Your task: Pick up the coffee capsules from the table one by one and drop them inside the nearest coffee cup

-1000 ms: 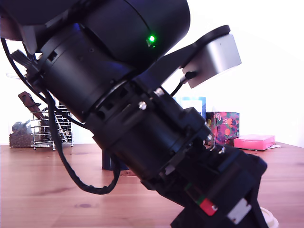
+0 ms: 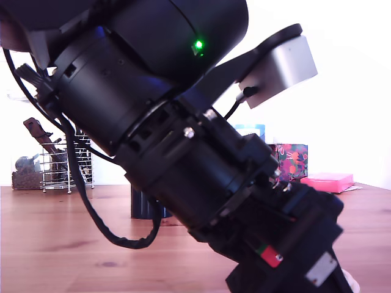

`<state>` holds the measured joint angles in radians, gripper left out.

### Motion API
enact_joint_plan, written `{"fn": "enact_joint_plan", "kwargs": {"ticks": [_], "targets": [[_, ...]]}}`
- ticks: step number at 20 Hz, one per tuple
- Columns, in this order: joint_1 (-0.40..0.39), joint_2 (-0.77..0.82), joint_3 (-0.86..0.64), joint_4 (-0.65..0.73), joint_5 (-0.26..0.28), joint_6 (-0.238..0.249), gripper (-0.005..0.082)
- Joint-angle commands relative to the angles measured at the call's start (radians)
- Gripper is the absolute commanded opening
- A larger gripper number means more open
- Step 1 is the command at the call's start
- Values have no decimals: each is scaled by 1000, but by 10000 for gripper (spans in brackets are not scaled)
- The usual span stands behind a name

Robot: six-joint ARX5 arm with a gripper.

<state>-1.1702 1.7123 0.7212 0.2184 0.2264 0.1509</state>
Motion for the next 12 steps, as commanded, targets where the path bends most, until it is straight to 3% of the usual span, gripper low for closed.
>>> {"fn": "enact_joint_plan", "kwargs": {"ticks": [1,9,12], "targets": [[-4,29,1,27,0,7,252],[24,-99,1,39,-69,5,252],[60,-159,1,19,-125,-4,252]]}}
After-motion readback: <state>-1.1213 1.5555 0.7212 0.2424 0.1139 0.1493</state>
